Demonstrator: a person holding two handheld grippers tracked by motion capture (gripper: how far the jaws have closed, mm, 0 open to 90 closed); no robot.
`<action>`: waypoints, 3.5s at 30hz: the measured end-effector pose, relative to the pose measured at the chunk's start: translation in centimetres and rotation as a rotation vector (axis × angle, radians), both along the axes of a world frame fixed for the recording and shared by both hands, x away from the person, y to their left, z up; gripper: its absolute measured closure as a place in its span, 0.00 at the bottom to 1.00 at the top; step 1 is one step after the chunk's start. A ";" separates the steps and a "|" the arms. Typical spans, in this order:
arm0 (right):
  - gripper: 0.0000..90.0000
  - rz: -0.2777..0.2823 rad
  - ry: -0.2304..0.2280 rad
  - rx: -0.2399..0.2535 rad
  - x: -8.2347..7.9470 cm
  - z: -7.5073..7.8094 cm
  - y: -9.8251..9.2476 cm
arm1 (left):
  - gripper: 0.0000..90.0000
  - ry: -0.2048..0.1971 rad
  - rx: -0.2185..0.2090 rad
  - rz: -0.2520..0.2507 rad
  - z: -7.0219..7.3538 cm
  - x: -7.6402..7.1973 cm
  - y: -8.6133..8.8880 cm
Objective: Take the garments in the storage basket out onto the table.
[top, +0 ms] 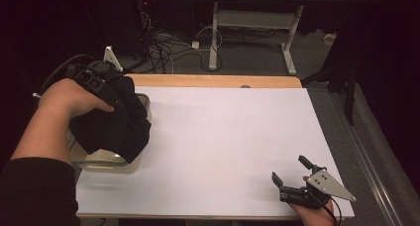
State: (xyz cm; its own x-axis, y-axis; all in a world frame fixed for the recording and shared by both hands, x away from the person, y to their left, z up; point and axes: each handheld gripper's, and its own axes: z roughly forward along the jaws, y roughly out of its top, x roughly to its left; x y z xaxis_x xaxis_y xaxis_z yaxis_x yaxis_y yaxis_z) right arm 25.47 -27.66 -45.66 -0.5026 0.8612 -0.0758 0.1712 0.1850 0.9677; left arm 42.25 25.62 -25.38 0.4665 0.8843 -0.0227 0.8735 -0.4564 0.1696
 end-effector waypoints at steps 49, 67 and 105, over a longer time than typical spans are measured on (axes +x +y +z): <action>0.00 0.004 -0.006 -0.003 -0.1 0.1 0.3 | 0.57 -0.034 -0.086 -0.269 -1.1 0.4 -14.4; 0.00 0.008 -0.008 -0.002 -0.1 0.1 0.4 | 0.56 -0.017 -0.088 -0.308 -4.2 0.6 -16.7; 0.00 0.017 -0.002 -0.006 -0.1 -0.1 0.5 | 0.54 -0.075 -0.188 -0.363 -14.2 0.2 -19.4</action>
